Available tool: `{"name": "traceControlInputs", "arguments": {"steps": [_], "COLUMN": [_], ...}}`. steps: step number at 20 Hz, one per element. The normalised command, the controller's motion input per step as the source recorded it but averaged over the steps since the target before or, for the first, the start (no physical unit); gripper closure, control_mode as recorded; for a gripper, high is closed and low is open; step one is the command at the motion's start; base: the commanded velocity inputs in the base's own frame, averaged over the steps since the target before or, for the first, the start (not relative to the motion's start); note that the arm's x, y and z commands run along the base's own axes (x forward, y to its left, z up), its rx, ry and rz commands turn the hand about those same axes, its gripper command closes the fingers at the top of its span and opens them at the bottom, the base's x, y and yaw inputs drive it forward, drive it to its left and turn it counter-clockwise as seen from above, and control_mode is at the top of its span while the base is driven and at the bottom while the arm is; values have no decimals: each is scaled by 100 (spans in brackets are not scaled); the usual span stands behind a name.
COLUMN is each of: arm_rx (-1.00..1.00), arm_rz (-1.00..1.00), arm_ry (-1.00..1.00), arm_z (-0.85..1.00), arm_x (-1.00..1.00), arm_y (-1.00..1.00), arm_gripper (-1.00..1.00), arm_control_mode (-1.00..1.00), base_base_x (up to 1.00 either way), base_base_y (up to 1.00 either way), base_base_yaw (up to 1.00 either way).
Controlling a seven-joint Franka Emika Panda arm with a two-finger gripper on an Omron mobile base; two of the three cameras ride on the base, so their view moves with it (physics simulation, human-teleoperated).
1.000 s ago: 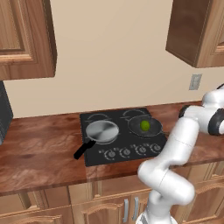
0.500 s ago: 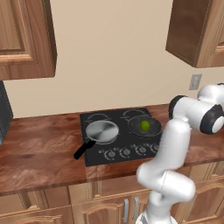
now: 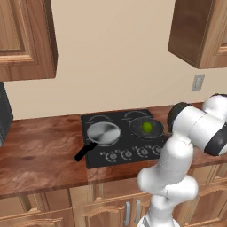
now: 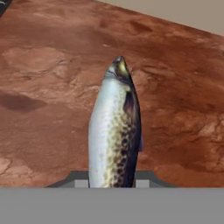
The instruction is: Place both pans onto different burners. Then place the lime and the fish on different pans.
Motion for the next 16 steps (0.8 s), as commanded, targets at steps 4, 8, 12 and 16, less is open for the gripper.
{"name": "traceControlInputs", "arguments": {"steps": [4, 8, 12, 16], "arm_rx": [0, 0, 0, 0], "arm_rz": [0, 0, 0, 0], "arm_ry": [0, 0, 0, 4], "arm_z": [51, 41, 22, 13], "arm_x": [0, 0, 0, 0], "arm_y": [45, 51, 69, 80], "arm_gripper": [100, 100, 100, 100], "arm_control_mode": [-100, -100, -100, -100], "base_base_x": [0, 0, 0, 0], "base_base_y": [0, 0, 0, 0], "base_base_yaw": [0, 0, 0, 0]}}
